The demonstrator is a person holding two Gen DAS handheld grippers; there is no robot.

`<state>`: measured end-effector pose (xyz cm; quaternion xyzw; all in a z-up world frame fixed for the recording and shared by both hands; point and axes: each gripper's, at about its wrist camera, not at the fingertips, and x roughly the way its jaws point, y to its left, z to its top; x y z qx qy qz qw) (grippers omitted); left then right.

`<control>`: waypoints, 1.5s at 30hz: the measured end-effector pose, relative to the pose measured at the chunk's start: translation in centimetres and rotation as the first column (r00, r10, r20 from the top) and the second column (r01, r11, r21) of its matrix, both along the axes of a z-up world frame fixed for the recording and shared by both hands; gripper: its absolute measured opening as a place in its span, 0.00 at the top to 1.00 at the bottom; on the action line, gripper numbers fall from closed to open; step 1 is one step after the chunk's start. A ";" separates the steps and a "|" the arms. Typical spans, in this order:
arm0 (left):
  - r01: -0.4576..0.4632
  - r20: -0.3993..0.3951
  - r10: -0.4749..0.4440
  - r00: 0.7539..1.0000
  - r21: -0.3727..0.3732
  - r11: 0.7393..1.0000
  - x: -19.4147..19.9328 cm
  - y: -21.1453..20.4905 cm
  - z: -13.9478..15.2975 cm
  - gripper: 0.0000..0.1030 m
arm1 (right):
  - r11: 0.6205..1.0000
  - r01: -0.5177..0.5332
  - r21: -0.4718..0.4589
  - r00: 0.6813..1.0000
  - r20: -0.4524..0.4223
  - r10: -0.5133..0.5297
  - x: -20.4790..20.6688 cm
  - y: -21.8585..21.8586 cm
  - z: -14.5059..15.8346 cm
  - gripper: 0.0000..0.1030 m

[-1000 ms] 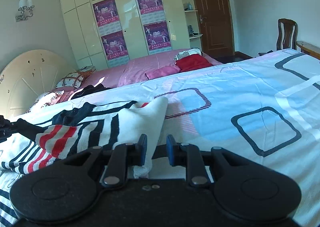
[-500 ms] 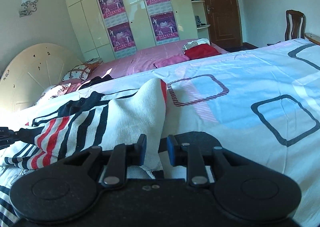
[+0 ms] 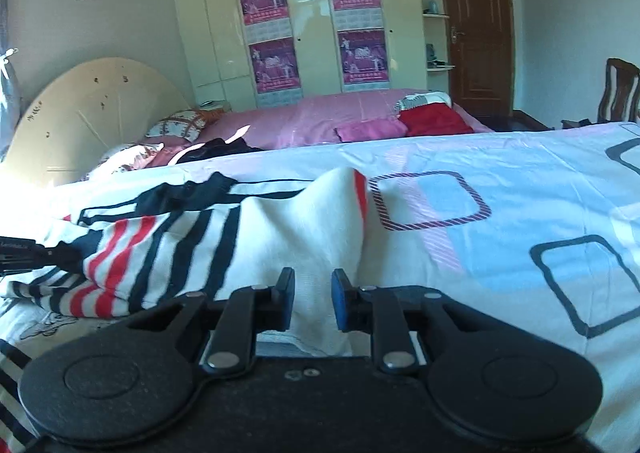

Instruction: Fold small clothes

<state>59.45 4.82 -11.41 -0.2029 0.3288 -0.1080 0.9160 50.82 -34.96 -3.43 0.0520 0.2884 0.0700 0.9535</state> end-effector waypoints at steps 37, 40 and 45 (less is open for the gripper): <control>0.020 0.018 -0.032 0.999 0.454 0.891 3.4 -6.3 0.8 0.46 | 0.988 0.063 -0.141 0.996 -0.059 -0.072 13.3 -2.3 -3.3 0.72; 0.009 0.020 -0.020 1.000 0.458 0.889 2.8 -6.0 0.8 0.46 | 0.987 0.048 -0.153 0.997 -0.059 -0.057 12.6 -2.1 -2.4 0.77; -0.006 0.024 -0.006 1.000 0.474 0.881 2.5 -6.3 0.8 0.46 | 0.985 -0.075 -0.158 0.997 -0.001 0.076 9.5 0.4 -2.1 0.76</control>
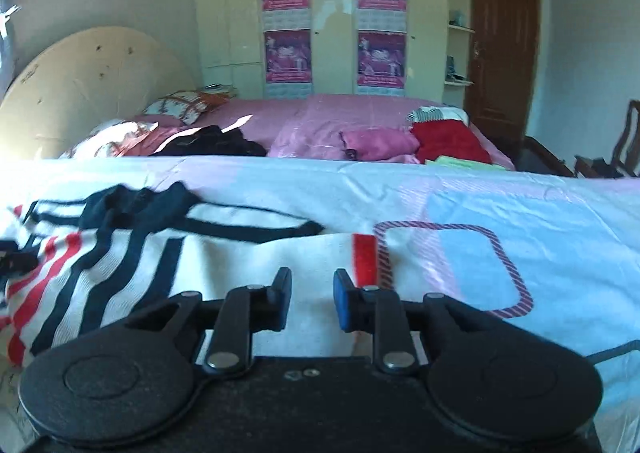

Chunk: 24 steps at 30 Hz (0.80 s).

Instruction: Fold small clothes

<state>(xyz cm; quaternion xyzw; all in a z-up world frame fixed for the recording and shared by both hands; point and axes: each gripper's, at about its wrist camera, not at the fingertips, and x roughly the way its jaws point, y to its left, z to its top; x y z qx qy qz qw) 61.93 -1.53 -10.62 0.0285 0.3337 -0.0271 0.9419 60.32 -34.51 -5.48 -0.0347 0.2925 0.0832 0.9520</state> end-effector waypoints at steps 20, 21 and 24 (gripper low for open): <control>-0.017 -0.056 0.020 0.998 0.052 0.998 -2.8 0.0 0.8 0.46 | 0.996 -0.046 -0.076 0.992 -0.122 0.036 -2.8 2.8 -0.5 0.64; -0.019 -0.047 0.021 0.999 0.044 0.999 -2.9 0.1 0.7 0.46 | 0.991 -0.057 -0.118 0.996 -0.074 0.048 -3.4 3.2 -0.7 0.64; -0.014 -0.046 0.016 0.999 0.049 0.999 -3.2 0.0 1.3 0.46 | 0.991 -0.051 -0.124 0.996 -0.078 0.041 -4.1 3.5 0.3 0.64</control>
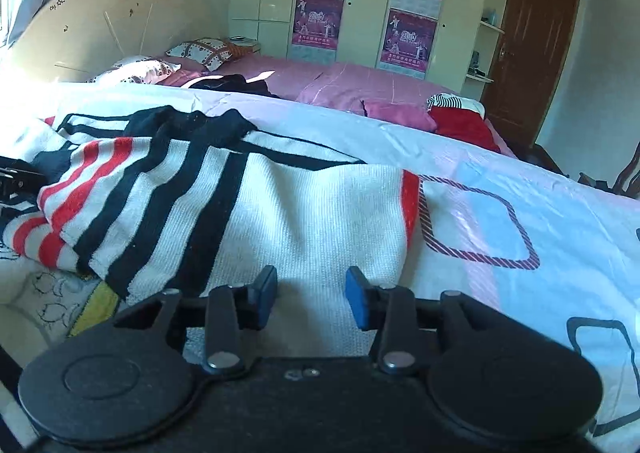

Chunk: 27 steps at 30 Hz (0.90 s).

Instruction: Fold small clothes

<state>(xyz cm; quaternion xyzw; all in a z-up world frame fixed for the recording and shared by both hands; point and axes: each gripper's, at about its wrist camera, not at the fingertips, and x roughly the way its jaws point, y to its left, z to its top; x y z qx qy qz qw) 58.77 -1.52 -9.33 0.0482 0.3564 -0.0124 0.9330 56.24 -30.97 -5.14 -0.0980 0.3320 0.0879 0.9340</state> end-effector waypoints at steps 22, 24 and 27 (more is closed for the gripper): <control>-0.097 -0.034 0.094 0.995 -0.535 0.839 -1.2 5.5 -1.8 0.96 | 0.994 0.079 0.081 0.996 0.043 -0.083 -3.1 -2.0 -0.6 0.62; -0.083 -0.025 0.081 0.996 -0.495 0.865 -1.7 5.3 -1.8 0.96 | 0.993 0.064 0.098 0.996 0.048 -0.069 -3.2 -2.4 -0.7 0.62; -0.079 -0.044 0.066 0.997 -0.463 0.883 -1.6 5.1 -2.4 0.96 | 0.992 0.074 0.098 0.997 0.010 -0.076 -2.7 -2.7 -1.6 0.61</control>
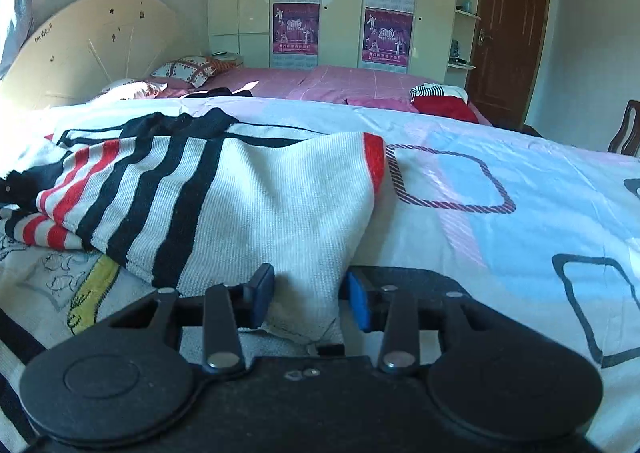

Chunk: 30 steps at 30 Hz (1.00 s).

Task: Fold small clothes
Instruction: 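Grasp the folded side again with the left gripper and press it flat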

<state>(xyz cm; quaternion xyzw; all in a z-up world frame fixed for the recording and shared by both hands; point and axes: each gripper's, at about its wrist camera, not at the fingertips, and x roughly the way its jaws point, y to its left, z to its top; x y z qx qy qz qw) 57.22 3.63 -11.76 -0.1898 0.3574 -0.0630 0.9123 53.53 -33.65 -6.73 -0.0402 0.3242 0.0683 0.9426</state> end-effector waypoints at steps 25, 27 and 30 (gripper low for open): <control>0.108 0.100 -0.141 0.985 0.281 0.954 4.8 -7.3 3.8 0.93 | 0.992 -0.080 0.094 0.996 0.053 0.075 6.5 1.5 2.5 0.84; 0.145 0.080 -0.176 0.981 0.298 0.943 6.4 -9.1 3.4 0.92 | 0.991 -0.102 0.088 0.993 0.063 0.096 8.4 2.2 2.7 0.80; 0.165 0.020 -0.179 0.984 0.300 0.940 7.8 -9.5 1.5 0.82 | 0.994 -0.105 -0.001 0.994 0.005 0.105 10.9 2.3 1.6 0.86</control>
